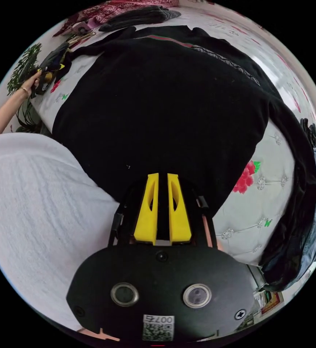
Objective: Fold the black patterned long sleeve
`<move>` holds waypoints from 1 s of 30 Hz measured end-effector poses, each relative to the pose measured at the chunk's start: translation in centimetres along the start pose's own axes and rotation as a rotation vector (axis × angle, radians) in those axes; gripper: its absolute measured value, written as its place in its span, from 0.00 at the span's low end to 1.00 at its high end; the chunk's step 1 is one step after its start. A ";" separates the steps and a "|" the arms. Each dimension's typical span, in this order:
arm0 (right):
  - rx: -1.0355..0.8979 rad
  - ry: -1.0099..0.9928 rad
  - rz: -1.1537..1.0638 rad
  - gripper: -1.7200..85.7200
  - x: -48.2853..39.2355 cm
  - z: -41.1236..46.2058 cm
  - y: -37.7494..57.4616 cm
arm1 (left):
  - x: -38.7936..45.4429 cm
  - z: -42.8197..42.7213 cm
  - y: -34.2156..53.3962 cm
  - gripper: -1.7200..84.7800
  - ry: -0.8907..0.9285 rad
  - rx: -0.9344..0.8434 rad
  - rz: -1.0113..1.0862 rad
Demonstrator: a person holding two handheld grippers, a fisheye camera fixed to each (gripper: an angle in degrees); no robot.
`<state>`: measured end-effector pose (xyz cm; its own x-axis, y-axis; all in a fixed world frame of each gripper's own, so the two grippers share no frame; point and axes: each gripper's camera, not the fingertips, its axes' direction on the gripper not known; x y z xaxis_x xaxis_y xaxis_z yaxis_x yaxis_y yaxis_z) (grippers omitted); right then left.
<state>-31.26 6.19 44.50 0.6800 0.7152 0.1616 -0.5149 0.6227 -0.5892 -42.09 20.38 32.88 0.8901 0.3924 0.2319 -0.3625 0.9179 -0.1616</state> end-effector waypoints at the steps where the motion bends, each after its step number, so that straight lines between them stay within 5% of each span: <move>1: -0.011 -0.007 0.008 0.05 0.1 0.2 -0.4 | 0.1 0.9 -0.9 0.15 -0.022 -0.030 0.022; 7: -0.028 -0.099 0.170 0.06 1.7 1.2 -1.9 | -1.6 3.2 -6.6 0.01 0.092 -0.104 0.152; 9: -0.026 -0.092 0.180 0.06 1.5 1.4 -2.2 | -4.8 0.5 -9.0 0.01 0.411 -0.034 0.164; 16: -0.055 -0.087 0.214 0.05 1.3 2.2 -3.6 | -21.4 -12.0 -12.5 0.01 0.995 0.522 -0.062; 21: -0.041 -0.103 0.226 0.05 1.4 2.3 -3.6 | -19.8 -10.5 -12.2 0.11 0.450 0.329 0.001; 25: 0.006 -0.140 0.272 0.04 1.7 2.3 -2.8 | -13.1 -3.7 -11.8 0.18 0.351 0.111 0.087; 28: 0.023 -0.187 0.298 0.04 2.3 2.2 -2.4 | -7.0 3.7 -12.2 0.17 0.087 -0.094 0.189; 30: 0.016 -0.214 0.301 0.03 2.7 2.2 -2.3 | -8.0 3.4 -12.4 0.10 0.109 -0.016 0.140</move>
<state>-29.38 7.34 48.03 0.3733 0.9161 0.1460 -0.6847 0.3783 -0.6230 -45.66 6.06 36.30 0.8559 0.5071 0.1011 -0.4818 0.8531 -0.2001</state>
